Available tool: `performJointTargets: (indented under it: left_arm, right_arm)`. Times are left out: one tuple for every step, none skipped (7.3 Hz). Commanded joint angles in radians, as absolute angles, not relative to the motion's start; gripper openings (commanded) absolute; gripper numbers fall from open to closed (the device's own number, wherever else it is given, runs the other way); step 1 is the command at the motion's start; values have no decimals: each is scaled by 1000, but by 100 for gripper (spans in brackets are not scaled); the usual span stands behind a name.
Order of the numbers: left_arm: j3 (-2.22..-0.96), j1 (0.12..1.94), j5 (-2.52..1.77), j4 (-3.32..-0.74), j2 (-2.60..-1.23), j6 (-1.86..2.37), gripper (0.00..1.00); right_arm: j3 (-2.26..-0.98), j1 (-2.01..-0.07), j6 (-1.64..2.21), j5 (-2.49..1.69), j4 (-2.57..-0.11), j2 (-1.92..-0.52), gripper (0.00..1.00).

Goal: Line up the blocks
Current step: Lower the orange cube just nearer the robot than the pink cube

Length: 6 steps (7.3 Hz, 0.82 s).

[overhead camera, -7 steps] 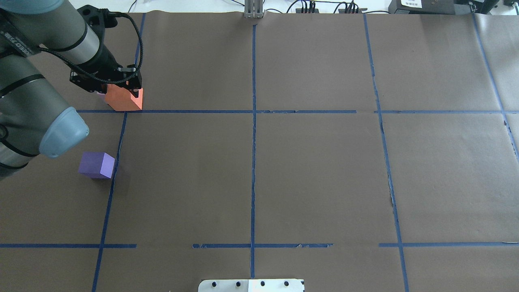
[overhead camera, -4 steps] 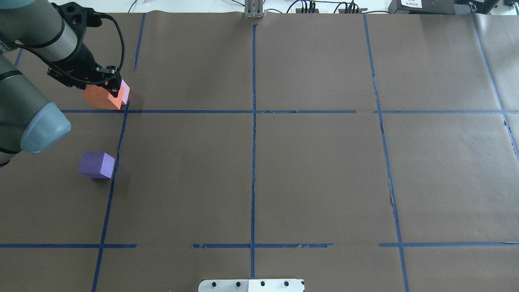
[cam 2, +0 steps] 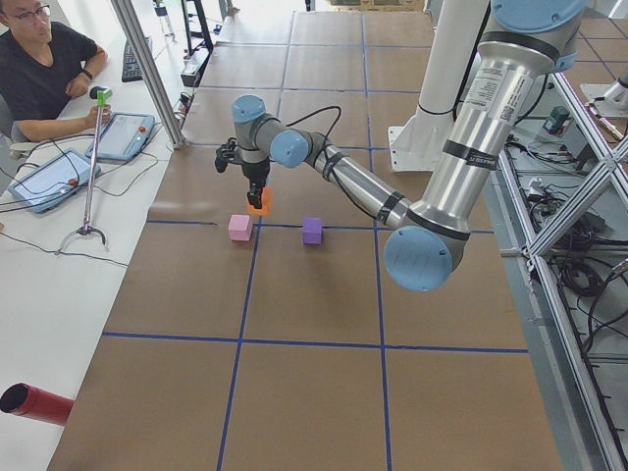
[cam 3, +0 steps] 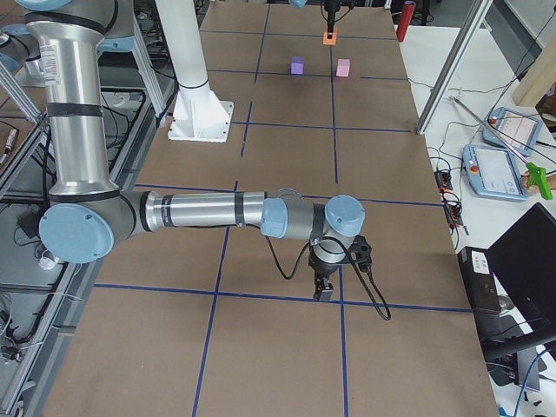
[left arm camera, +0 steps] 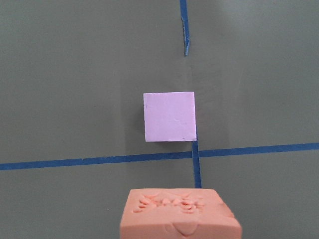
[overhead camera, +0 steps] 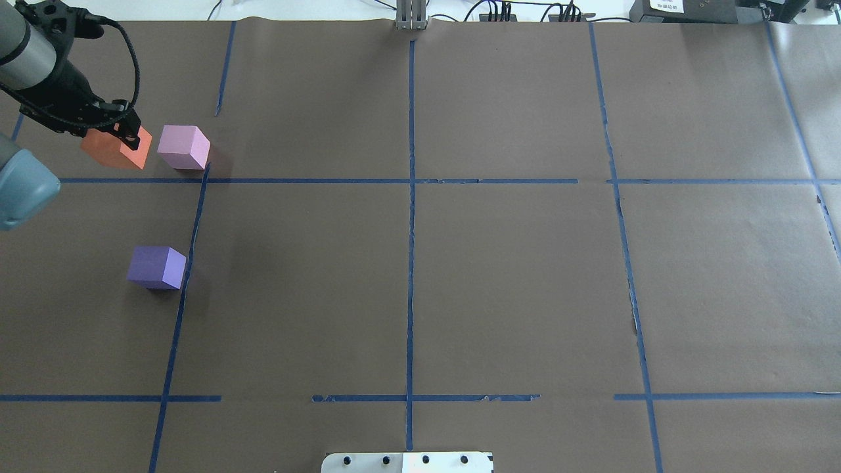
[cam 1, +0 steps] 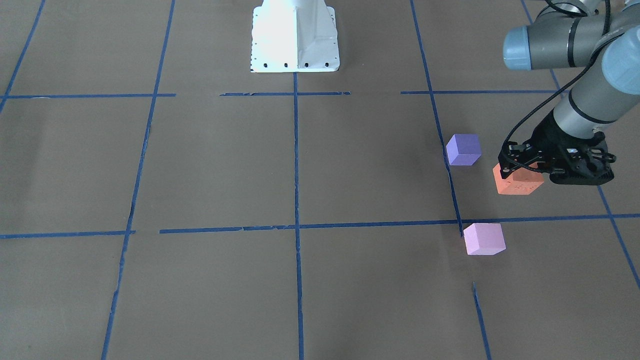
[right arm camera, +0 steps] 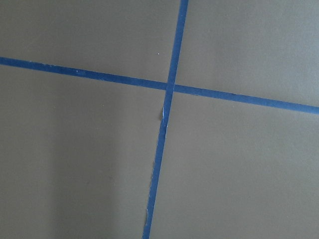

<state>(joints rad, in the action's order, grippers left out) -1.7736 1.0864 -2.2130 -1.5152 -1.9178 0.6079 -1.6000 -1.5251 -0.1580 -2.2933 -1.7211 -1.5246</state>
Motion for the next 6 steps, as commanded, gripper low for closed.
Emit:
performJointTargets:
  left_arm:
    - [-1735,1086,-2220,-1523,-1913,609,14]
    - [-1718,1082,-2220,-1531,-1914,611,14]
    - [-1688,1081,-2221,-1584,-1916,656,14]
    - [-1651,1081,-2221,-1673,-1913,717,14]
    - [-1634,1074,-2223,-1715,-1902,748,14]
    - [-1622,1036,-2221,-1770,-1890,791,14]
  right_arm:
    - [-1600,-1525,-158,-2293,-1721,-1523,100]
    - [-1600,-1525,-160,-2293,-1721,-1525,100]
    - [-1600,-1525,-160,-2293,-1721,-1523,100]
    - [-1600,-1525,-158,-2293,-1721,-1525,100]
    - [-1600,-1525,-160,-2293,-1721,-1523,100]
    - [-1600,-1525,-158,-2293,-1721,-1523,100]
